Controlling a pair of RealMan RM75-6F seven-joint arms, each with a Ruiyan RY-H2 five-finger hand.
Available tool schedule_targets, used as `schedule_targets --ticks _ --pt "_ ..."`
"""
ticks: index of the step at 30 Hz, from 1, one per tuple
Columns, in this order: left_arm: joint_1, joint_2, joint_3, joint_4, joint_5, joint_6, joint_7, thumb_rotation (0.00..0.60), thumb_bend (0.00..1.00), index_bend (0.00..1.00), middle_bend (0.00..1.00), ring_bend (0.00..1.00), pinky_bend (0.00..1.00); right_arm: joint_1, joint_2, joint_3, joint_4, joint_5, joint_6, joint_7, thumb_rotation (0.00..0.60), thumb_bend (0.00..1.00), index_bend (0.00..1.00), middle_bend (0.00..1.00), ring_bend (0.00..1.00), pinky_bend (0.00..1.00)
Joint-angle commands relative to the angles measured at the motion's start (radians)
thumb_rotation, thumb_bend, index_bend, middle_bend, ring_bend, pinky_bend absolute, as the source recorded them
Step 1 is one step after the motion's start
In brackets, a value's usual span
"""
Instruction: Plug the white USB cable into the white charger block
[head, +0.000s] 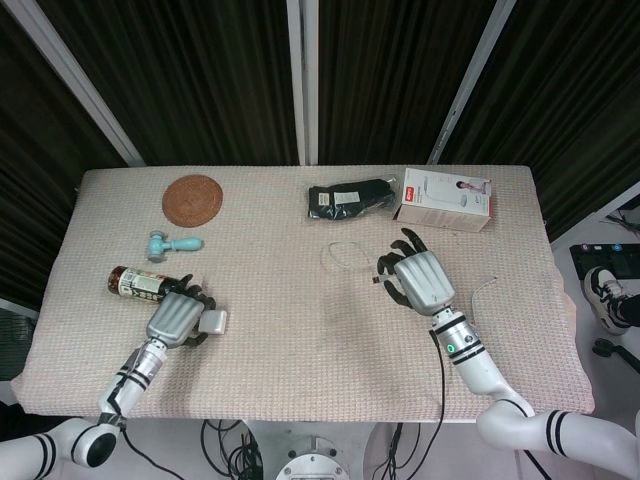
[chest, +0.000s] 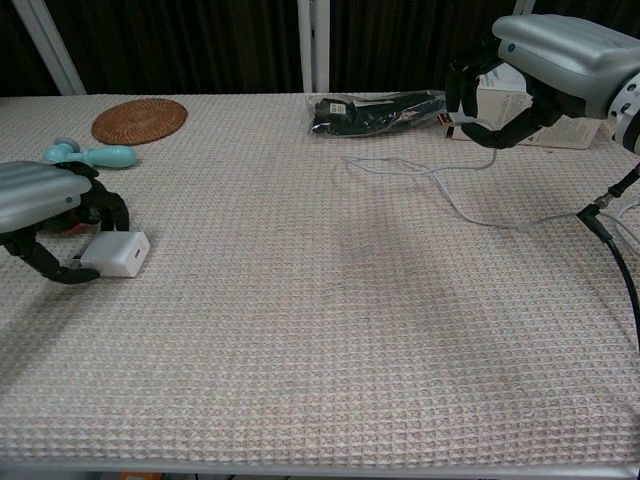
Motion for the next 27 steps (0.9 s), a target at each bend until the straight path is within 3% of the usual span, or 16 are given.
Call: schedule_targets --ticks 1,6,11,20,27 --pt "-0.001 -0.006 -0.007 0.001 0.002 0.001 -0.028 0.572 0.3 0.44 0.46 0.22 0.09 -0.002 0.002 0.0 -0.002 0.001 0.001 0.0 0.6 0.33 0.59 0.53 0.26 0.11" --pt "-0.001 0.004 -0.022 -0.038 0.018 0.022 -0.074 0.545 0.31 0.45 0.47 0.24 0.12 -0.008 0.017 0.005 -0.02 -0.006 0.014 0.0 0.6 0.33 0.6 0.53 0.26 0.11" --pt "-0.023 0.033 -0.062 -0.112 0.016 0.045 -0.041 0.52 0.31 0.45 0.47 0.25 0.14 -0.002 0.058 0.011 -0.08 0.012 -0.021 0.005 0.6 0.33 0.6 0.53 0.26 0.11" --pt "-0.111 0.041 -0.169 -0.229 -0.144 0.052 0.208 0.517 0.31 0.46 0.47 0.25 0.14 0.108 0.064 0.085 -0.186 0.164 -0.173 -0.052 0.6 0.33 0.61 0.54 0.26 0.11" --pt "-0.175 0.039 -0.202 -0.301 -0.272 0.075 0.384 0.52 0.31 0.46 0.48 0.25 0.13 0.237 0.017 0.138 -0.179 0.367 -0.256 -0.184 0.6 0.33 0.61 0.53 0.27 0.11"
